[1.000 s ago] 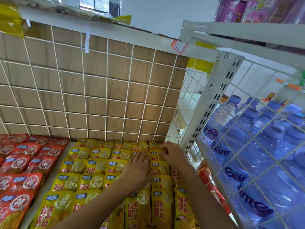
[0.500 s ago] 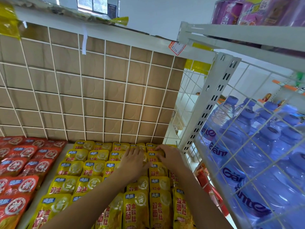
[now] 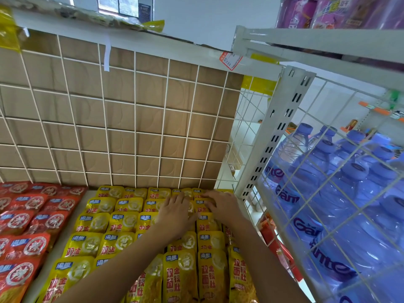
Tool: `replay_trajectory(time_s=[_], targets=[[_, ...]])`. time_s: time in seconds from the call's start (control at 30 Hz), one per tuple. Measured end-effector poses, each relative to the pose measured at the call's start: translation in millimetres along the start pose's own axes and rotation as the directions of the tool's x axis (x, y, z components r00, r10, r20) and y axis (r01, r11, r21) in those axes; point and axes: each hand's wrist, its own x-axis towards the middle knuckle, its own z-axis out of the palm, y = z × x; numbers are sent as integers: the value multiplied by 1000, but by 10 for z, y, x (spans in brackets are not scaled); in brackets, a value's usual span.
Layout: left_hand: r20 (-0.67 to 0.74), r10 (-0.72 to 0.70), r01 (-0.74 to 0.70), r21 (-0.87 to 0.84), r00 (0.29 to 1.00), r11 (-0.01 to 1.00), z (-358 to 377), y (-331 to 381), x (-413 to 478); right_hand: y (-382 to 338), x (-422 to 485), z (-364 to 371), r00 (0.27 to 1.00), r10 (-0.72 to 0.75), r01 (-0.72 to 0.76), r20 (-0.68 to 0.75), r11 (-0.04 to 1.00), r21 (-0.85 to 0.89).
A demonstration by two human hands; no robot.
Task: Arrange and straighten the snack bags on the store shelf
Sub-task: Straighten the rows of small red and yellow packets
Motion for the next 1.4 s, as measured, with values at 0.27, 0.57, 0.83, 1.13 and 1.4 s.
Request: replay_trajectory(time_s=[0.27, 0.57, 0.83, 1.13, 1.4], targets=[[-116, 123, -139, -150, 986, 979, -172, -44, -158, -102, -183, -206, 985, 19, 9, -171, 987, 163], [-42, 237, -240, -180, 971, 954, -115, -30, -216, -139, -511, -185, 994, 100, -94, -35, 985, 142], [-46, 233, -238, -168, 971, 957, -88, 31, -199, -148, -568, -160, 991, 119, -105, -66, 978, 182], [-10, 212, -207, -263, 977, 942, -50, 72, -28, -127, -757, -240, 990, 137, -139, 41, 988, 70], [-22, 219, -216, -291, 975, 932, -38, 74, -18, -124, -758, -204, 979, 176, -194, 98, 954, 229]])
